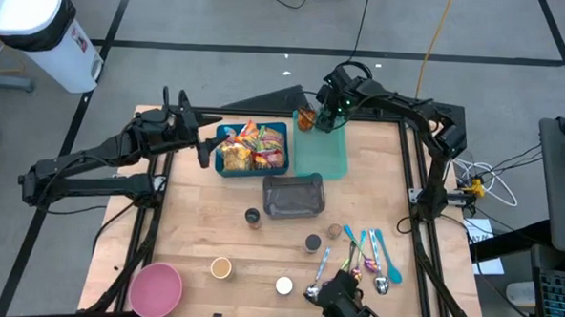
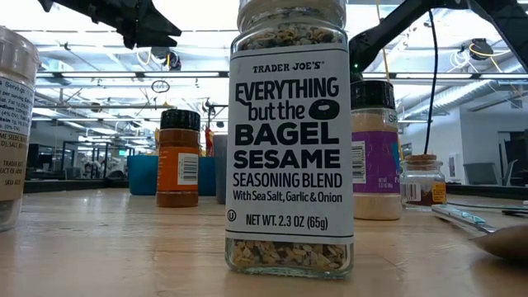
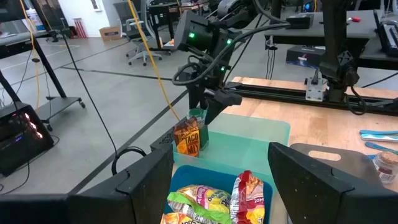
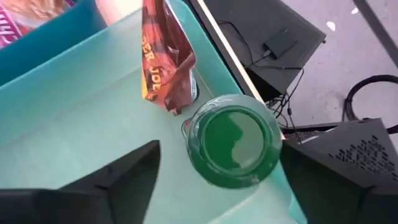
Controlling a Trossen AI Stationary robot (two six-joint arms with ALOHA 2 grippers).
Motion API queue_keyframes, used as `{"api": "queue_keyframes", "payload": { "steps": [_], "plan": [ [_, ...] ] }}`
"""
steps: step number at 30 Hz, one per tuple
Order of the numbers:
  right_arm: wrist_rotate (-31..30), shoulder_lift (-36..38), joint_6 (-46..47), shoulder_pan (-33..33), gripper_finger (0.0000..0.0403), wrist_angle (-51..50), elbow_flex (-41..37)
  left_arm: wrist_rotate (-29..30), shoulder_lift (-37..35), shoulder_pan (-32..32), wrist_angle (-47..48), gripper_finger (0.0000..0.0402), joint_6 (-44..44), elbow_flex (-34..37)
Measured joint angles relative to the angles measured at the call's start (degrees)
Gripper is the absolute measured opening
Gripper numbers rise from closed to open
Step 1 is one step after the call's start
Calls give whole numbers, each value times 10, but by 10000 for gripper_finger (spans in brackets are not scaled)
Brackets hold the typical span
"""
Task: Pick & Place Food Item
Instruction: Put the green seasoning bottle into the green bin, then put the brown seasoning bottle into the green bin
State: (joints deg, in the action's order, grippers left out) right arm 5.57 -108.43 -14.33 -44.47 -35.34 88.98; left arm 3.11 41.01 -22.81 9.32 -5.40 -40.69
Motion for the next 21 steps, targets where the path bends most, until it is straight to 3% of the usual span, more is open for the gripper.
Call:
{"api": "queue_keyframes", "payload": {
  "steps": [4, 10, 14, 21],
  "plan": [
    [0, 48, 10, 13, 365, -42, -1, 0, 0, 0, 0, 271, 1, 0],
    [3, 156, 57, 71, 368, -166, -2, 0, 0, 0, 0, 271, 4, 0],
    [-7, 235, 91, 154, 356, -216, -40, 0, 0, 0, 0, 271, 15, 0],
    [-93, 360, 155, 348, 341, -173, -200, 0, 0, 0, 0, 271, 38, 0]
  ]
}}
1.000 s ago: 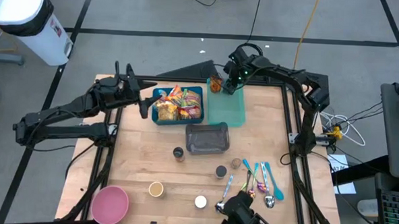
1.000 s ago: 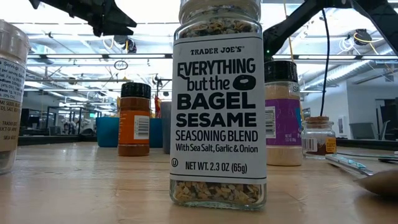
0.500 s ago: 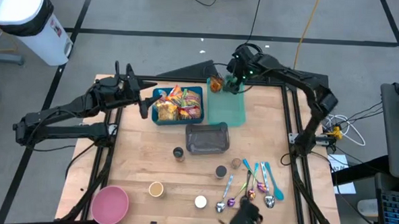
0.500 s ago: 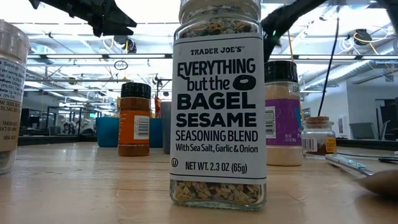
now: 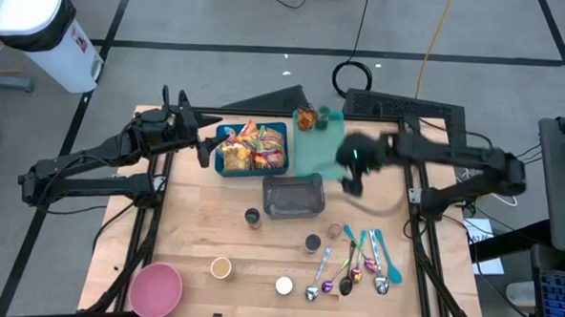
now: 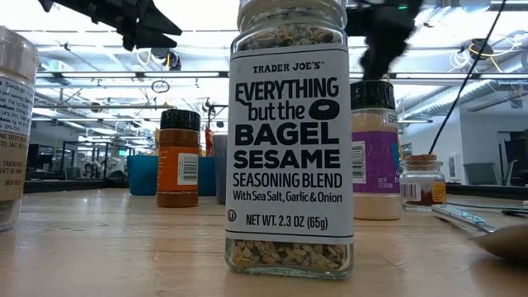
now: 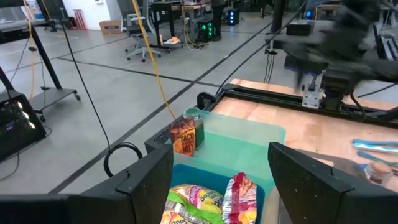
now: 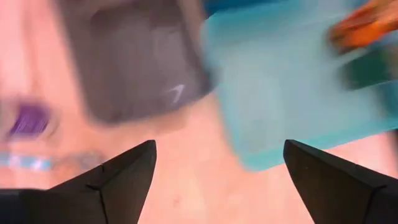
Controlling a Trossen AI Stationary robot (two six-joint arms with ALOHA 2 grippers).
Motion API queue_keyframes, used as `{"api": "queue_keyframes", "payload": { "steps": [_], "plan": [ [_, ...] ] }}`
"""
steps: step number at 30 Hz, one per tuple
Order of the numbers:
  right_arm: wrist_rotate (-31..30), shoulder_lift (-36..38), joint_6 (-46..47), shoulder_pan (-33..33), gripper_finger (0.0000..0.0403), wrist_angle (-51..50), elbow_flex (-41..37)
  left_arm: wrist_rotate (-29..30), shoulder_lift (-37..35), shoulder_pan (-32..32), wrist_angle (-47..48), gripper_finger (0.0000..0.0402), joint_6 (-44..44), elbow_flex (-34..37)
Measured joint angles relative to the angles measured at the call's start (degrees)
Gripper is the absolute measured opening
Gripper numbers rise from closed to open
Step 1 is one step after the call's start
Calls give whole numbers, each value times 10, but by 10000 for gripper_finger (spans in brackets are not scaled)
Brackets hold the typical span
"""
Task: Pick & Place Food Item
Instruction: Put the brown seasoning bottle into the green bin
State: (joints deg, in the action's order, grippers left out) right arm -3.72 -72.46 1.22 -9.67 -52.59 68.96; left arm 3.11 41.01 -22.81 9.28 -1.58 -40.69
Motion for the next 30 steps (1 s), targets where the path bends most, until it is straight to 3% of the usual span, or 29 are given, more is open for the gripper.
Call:
{"api": "queue_keyframes", "payload": {
  "steps": [5, 10, 24, 30],
  "plan": [
    [9, 45, 29, 123, 340, 90, -124, 0, 0, 0, 0, 271, 6, 0],
    [7, 31, 80, 196, 339, 220, -197, 0, 0, 0, 0, 271, 6, 0],
    [8, -51, 121, 258, 338, 246, -208, -1, 0, 0, 1, 271, 9, 0],
    [8, -48, 143, 259, 338, 244, -208, -5, -34, -13, 80, 271, -19, -1]
  ]
}}
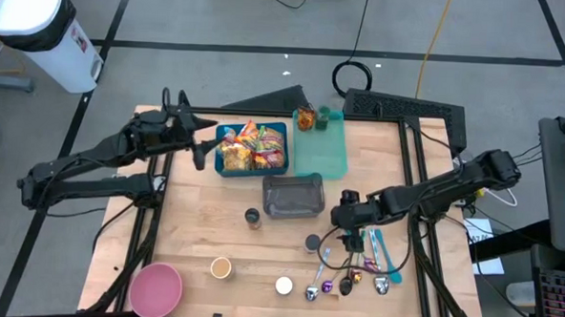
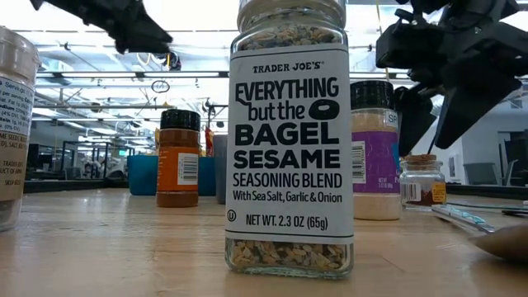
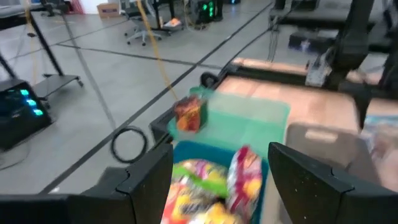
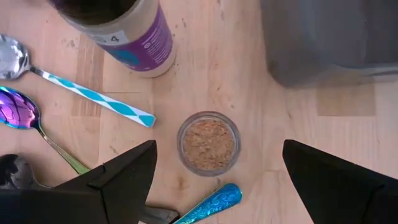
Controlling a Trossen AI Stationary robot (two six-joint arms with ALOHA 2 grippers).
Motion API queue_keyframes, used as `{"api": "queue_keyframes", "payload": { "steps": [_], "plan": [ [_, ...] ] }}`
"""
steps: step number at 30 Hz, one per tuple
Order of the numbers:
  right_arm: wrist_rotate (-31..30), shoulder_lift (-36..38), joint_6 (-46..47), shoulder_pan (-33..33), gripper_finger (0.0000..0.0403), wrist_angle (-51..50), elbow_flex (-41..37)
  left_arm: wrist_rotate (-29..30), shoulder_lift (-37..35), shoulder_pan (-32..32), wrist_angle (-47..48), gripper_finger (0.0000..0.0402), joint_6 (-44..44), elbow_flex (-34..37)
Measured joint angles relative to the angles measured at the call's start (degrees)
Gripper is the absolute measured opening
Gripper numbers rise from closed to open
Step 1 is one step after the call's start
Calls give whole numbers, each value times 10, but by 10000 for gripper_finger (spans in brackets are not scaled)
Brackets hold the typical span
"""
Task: Pick & Place Food Item
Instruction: Put the brown seasoning bottle into the green bin
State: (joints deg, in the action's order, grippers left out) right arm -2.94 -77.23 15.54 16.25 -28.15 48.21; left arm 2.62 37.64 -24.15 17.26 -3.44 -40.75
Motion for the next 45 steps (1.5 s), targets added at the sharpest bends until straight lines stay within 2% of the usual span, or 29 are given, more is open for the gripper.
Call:
{"api": "queue_keyframes", "payload": {
  "steps": [3, 7, 13, 18, 25, 32, 36, 45],
  "plan": [
    [0, 11, 7, 0, 338, -5, 0, -21, -42, -16, 37, 271, -6, 2],
    [0, 30, 2, 0, 338, -16, 0, -88, -110, -29, 25, 271, -21, 50],
    [0, 78, 1, 0, 338, -63, 0, -83, -220, -37, 11, 271, -3, 155],
    [-3, 131, 3, 0, 338, -97, 0, -102, -290, -37, -27, 271, 25, 241],
    [-20, 176, -13, 0, 338, -124, 0, -107, -365, -34, -24, 271, 55, 305],
    [-18, 210, -6, 0, 338, -136, -34, -142, -373, -18, -23, 271, 65, 322],
    [-18, 215, 0, 0, 338, -77, -69, -147, -373, -7, -46, 271, 70, 331],
    [-15, 133, -51, 0, 330, 63, -105, -146, -373, -5, -67, 271, 84, 331]
  ]
}}
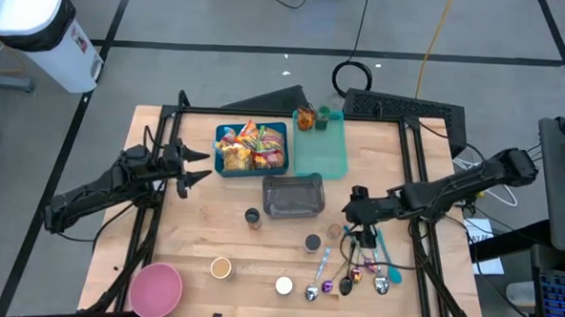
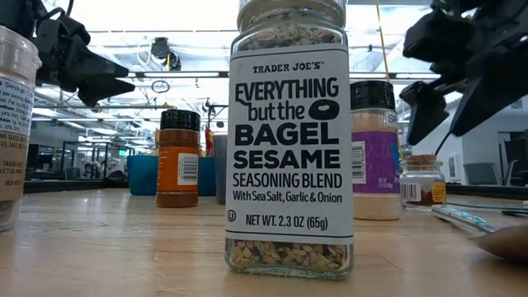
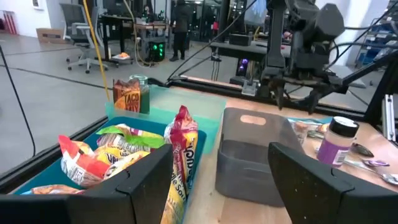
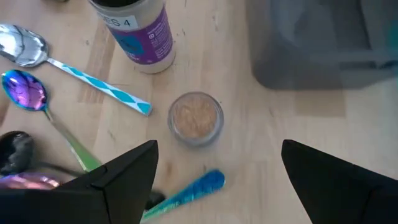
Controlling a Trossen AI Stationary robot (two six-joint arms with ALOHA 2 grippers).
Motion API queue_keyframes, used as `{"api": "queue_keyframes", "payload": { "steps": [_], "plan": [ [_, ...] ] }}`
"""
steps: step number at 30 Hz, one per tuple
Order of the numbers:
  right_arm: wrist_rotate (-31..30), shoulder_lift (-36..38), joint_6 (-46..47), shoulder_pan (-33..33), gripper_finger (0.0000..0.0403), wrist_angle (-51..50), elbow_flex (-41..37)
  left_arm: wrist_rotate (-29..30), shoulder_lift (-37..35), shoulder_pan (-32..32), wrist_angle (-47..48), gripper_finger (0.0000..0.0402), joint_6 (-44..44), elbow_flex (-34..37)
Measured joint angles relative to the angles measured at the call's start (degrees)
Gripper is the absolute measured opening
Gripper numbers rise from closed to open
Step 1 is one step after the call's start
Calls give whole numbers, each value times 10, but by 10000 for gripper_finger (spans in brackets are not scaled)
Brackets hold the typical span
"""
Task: Pick & Place Food Item
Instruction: Put the brown seasoning bottle into the green bin
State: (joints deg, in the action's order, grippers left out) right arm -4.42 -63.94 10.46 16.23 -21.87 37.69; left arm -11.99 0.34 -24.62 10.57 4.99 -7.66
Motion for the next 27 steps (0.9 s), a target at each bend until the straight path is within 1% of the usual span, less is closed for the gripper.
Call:
{"api": "queue_keyframes", "payload": {
  "steps": [2, 6, 12, 18, 21, 23, 27],
  "plan": [
    [5, -26, -7, 0, 325, 28, 0, 0, 0, 0, -1, 271, 1, 0],
    [45, -73, -12, 0, 314, 61, 0, 0, 0, 0, -1, 271, -1, 0],
    [43, -118, -29, 0, 300, 83, 0, 0, 0, 0, -1, 271, -2, 0],
    [42, -128, -30, 0, 281, 120, 0, 0, 0, 0, -1, 271, -2, 0],
    [25, -128, -30, 0, 267, 118, 0, 0, 0, 0, -1, 271, -2, 0],
    [13, -128, -31, 0, 254, 118, 0, 0, 0, 0, -1, 271, -2, 0],
    [12, -128, -31, 0, 214, 117, 0, 1, 0, 0, -1, 271, -2, 0]
  ]
}}
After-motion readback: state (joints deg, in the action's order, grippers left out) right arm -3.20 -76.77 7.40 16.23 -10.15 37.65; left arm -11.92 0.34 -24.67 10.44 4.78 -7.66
